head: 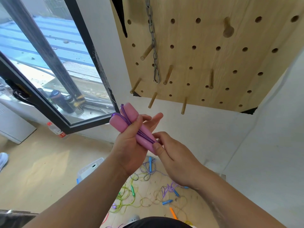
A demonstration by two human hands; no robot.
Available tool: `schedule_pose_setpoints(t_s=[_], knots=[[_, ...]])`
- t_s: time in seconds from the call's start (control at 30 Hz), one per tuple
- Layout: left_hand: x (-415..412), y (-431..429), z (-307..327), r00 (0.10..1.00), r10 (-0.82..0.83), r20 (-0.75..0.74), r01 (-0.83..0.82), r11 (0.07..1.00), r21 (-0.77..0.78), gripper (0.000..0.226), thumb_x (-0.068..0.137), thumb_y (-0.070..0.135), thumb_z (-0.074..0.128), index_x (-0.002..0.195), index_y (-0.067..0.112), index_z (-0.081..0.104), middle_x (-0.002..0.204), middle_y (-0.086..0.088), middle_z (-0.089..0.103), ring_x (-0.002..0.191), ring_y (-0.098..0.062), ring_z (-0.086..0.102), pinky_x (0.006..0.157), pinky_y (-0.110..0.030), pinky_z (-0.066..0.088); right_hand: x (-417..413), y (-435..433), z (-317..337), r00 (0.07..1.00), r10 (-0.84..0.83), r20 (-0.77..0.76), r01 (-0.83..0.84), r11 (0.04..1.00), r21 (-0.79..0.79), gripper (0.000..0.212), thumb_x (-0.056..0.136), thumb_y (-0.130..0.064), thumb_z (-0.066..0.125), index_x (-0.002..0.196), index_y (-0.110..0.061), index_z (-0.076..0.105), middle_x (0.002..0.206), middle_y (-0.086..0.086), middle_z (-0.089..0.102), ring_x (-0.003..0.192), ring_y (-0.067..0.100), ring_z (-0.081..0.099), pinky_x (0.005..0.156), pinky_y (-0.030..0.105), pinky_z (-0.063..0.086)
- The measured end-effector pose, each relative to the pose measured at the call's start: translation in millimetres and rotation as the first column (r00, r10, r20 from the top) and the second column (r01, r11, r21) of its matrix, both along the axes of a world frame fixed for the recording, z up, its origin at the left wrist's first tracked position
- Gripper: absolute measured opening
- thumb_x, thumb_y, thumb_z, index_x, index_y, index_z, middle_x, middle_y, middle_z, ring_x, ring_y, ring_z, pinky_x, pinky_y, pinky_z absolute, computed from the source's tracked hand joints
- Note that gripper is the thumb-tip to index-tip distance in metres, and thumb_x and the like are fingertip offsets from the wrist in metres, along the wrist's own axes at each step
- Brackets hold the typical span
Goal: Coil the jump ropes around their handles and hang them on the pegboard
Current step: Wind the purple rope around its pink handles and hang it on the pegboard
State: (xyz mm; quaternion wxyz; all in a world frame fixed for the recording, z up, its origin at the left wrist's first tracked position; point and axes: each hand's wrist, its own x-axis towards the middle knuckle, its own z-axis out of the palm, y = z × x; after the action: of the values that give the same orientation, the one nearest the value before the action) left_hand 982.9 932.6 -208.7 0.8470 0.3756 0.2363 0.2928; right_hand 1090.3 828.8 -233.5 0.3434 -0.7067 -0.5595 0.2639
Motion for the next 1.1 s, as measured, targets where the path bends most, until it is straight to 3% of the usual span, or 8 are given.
schedule_pose_setpoints(t_s=[0.27,0.53,0.63,0.7,0.73,0.83,0.93,1.1], knots=[[6,-6,-3,0.996,0.016,-0.087,-0.007,0.994,0.111,0.034,0.093,0.035,0.053,0.116,0.015,0.067,0.134,-0.002,0.067,0.137,-0.017,0.052,0.12,-0.048,0.029,7,15,9,0.998,-0.06,-0.007,0.059,0.996,-0.062,0.015,0.076,-0.039,0.055,0.074,-0.029,0.043,0.067,-0.007,0.052,0.059,0.013,0.048,0.056,0.031,0.038],[4,-9,-35,0.874,0.145,-0.463,-0.143,0.989,0.041,0.068,0.061,0.04,0.086,0.122,0.019,0.067,0.116,-0.008,0.075,0.117,-0.024,0.066,0.102,-0.047,0.045,18,20,-21,0.967,-0.094,0.236,0.147,0.964,-0.219,0.011,0.083,-0.03,0.057,0.079,-0.03,0.047,0.076,-0.007,0.058,0.069,0.017,0.058,0.059,0.031,0.046],[0,-10,-53,0.737,0.356,-0.574,-0.242,0.933,0.268,0.108,0.047,0.033,0.101,0.141,0.022,0.048,0.124,-0.009,0.065,0.108,-0.018,0.062,0.095,-0.038,0.049,26,14,-34,0.956,-0.045,0.291,0.15,0.924,-0.351,0.009,0.082,-0.028,0.057,0.08,-0.028,0.047,0.077,-0.006,0.057,0.068,0.016,0.056,0.059,0.029,0.042],[-8,-4,-66,0.596,0.603,-0.53,-0.042,0.683,0.729,0.112,0.059,0.034,0.097,0.151,0.031,0.032,0.133,0.002,0.053,0.118,-0.013,0.052,0.1,-0.032,0.043,28,10,-39,0.937,0.034,0.347,0.125,0.897,-0.424,0.008,0.083,-0.026,0.056,0.085,-0.029,0.049,0.079,-0.006,0.055,0.071,0.017,0.056,0.061,0.029,0.043],[-11,3,-71,0.584,0.694,-0.421,0.182,0.393,0.901,0.098,0.069,0.039,0.09,0.15,0.029,0.035,0.134,0.003,0.052,0.122,-0.015,0.05,0.104,-0.032,0.038,28,9,-42,0.926,0.066,0.372,0.115,0.888,-0.445,0.008,0.084,-0.025,0.055,0.086,-0.028,0.049,0.079,-0.006,0.054,0.073,0.018,0.057,0.062,0.029,0.044],[-10,11,-65,0.661,0.555,-0.505,0.712,-0.251,0.656,0.045,0.092,0.052,0.044,0.126,0.027,0.061,0.11,0.004,0.068,0.104,-0.023,0.062,0.094,-0.035,0.041,29,5,-48,0.91,0.102,0.403,0.096,0.892,-0.442,0.011,0.084,-0.022,0.055,0.082,-0.029,0.047,0.076,-0.007,0.051,0.072,0.018,0.055,0.058,0.028,0.039],[0,6,-54,0.421,0.497,-0.759,0.9,-0.331,0.282,0.044,0.087,0.061,0.047,0.113,0.025,0.053,0.093,0.003,0.063,0.088,-0.023,0.06,0.07,-0.034,0.038,30,2,-50,0.9,0.133,0.416,0.065,0.901,-0.428,0.013,0.084,-0.02,0.056,0.082,-0.029,0.046,0.074,-0.007,0.049,0.066,0.015,0.05,0.052,0.027,0.032],[14,8,-55,0.395,0.463,-0.793,0.919,-0.204,0.338,0.027,0.082,0.035,0.061,0.105,0.025,0.051,0.081,0.006,0.057,0.075,-0.023,0.056,0.06,-0.031,0.037,38,-3,-52,0.922,0.031,0.387,0.1,0.944,-0.315,0.012,0.082,-0.015,0.054,0.082,-0.025,0.046,0.074,-0.006,0.05,0.07,0.019,0.053,0.054,0.03,0.034]])
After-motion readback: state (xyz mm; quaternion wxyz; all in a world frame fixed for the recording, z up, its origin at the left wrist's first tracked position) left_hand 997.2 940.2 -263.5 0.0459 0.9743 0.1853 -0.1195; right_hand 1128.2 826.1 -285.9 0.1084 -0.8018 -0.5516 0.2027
